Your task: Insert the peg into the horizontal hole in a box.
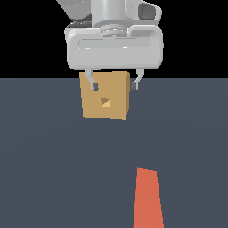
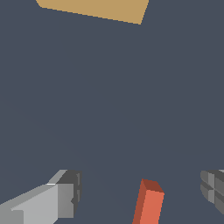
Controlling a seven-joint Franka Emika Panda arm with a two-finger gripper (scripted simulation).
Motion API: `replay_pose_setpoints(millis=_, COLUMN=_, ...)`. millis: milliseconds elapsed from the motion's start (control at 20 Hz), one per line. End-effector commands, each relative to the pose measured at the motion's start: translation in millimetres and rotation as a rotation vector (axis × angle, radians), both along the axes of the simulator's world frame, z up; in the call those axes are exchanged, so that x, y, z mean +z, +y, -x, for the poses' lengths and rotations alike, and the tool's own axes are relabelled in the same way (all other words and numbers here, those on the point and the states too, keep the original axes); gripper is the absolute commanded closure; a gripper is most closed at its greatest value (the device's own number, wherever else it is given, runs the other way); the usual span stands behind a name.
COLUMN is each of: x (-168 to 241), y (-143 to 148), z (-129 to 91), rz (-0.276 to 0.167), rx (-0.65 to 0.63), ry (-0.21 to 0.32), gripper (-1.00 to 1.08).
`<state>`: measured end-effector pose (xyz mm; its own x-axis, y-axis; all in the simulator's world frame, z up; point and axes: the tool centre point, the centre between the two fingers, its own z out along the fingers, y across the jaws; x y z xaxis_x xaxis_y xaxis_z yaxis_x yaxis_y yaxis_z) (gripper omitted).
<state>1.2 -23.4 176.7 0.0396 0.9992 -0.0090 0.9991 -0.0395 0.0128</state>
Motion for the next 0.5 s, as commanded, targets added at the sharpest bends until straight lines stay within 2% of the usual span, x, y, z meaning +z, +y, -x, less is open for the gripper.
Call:
replay_pose_setpoints(millis=0, x=0.0, y=0.0, z=0.0, rz=0.0, rx=0.0, ry=0.0, gripper=-0.92)
replay_pose_setpoints(millis=200, x=-3.6, y=-8.6, z=-1.3, rz=0.0, rx=-0.007, ry=0.0, gripper=-0.92)
replay_pose_setpoints(millis=450, x=-17.5, y=-41.9, z=-6.0, rz=0.0, rx=-0.032, ry=0.002, gripper=-0.92)
